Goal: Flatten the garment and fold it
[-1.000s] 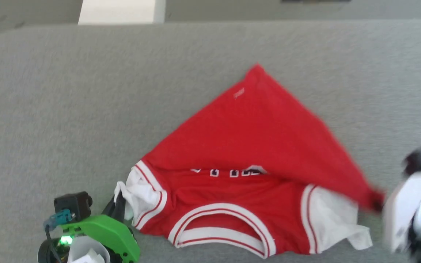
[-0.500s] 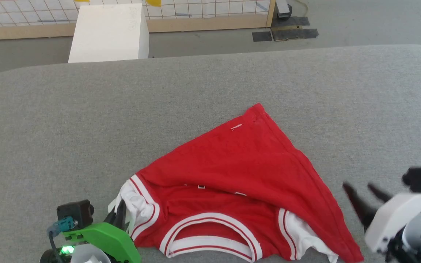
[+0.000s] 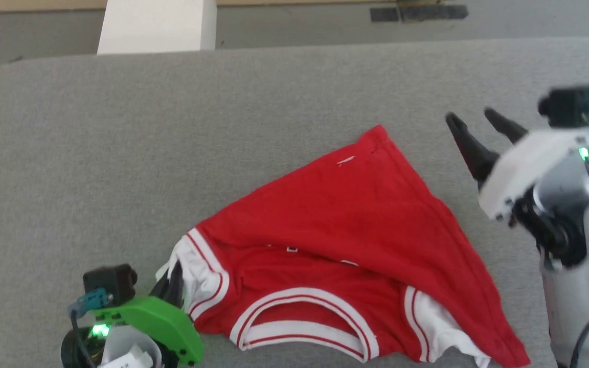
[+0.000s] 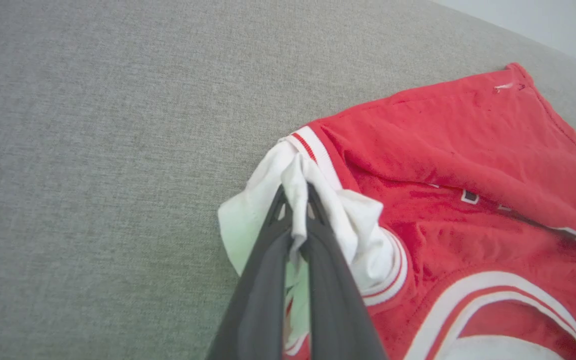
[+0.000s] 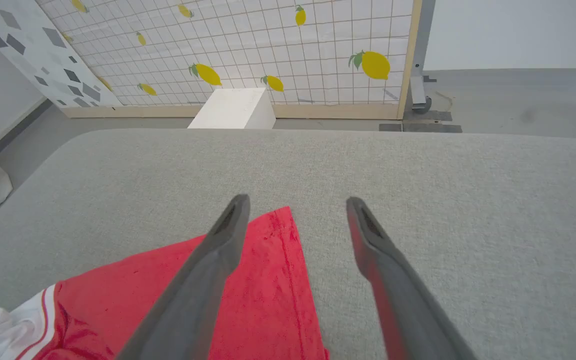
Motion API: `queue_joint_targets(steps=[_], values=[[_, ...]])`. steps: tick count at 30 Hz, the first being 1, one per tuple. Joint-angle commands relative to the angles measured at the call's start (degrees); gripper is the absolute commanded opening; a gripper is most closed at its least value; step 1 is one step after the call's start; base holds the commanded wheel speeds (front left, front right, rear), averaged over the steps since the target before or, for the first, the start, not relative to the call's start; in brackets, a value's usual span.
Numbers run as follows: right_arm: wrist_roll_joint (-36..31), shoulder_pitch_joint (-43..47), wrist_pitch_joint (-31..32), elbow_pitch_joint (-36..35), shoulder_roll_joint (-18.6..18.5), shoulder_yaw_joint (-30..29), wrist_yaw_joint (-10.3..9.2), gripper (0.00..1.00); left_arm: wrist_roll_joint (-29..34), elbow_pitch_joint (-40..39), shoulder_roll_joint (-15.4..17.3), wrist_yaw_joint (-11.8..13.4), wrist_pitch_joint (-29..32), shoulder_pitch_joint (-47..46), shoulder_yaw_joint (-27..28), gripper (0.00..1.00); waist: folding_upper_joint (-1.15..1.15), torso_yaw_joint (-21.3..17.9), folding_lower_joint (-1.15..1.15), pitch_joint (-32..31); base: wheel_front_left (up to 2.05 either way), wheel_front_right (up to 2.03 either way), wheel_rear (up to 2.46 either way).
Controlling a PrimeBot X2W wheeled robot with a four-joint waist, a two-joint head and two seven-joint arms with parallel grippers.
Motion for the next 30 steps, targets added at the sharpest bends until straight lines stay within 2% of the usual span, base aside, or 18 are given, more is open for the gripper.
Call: queue_joint_targets(steps=[1,8,14,18,23,24,25,26,30], values=[[-1.0,-3.3,1.5,1.9,-0.2,0.8,0.19,1.00,0.0,-0.2,-0.2,-0.5,-0.3,-1.7,-0.1,0.00,0.00,4.3,0.00,4.8,0.00,0.00,0.00],[-8.8,-15.8,15.3,11.7,-2.8,6.6,0.19,1.00,-1.0,0.3,-2.0,-1.7,-1.7,-4.4,-0.5,0.00,0.00,9.8,0.00,11.1,0.00,0.00,0.00],[-14.5,-20.9,27.9,17.5,-5.2,13.1,0.19,1.00,-1.7,0.9,-3.1,-2.7,-2.9,-5.3,-1.0,0.00,0.00,12.3,0.00,14.0,0.00,0.00,0.00],[-15.0,-22.2,32.4,18.9,-6.4,17.2,0.19,1.00,-1.9,1.6,-3.4,-3.2,-3.4,-6.3,-1.2,0.00,0.00,12.9,0.00,15.3,0.00,0.00,0.00],[-12.4,-21.6,35.1,19.8,-7.0,19.7,0.19,1.00,-2.0,2.5,-3.4,-3.4,-3.8,-6.9,-1.2,0.00,0.00,12.6,0.00,15.5,0.00,0.00,0.00],[-11.9,-21.4,35.5,20.0,-7.1,19.6,0.19,0.96,-2.0,2.7,-3.4,-3.5,-3.8,-6.9,-1.3,0.00,0.00,12.3,0.00,15.3,0.00,0.00,0.00],[-11.5,-21.3,35.5,20.0,-7.1,19.4,0.19,0.42,-1.9,2.8,-3.3,-3.4,-3.9,-7.0,-1.2,0.00,0.00,12.1,0.00,15.1,0.00,0.00,0.00],[-10.9,-21.1,35.2,19.9,-7.1,18.8,0.19,0.01,-1.8,2.9,-3.2,-3.4,-3.8,-7.0,-1.3,0.00,0.00,11.7,0.00,14.7,0.00,0.00,0.00],[-9.2,-20.1,32.4,18.8,-7.0,16.2,0.19,0.00,-1.5,3.2,-2.4,-3.2,-3.7,-6.9,-1.2,0.00,0.00,10.0,0.00,12.0,0.00,0.00,0.00]])
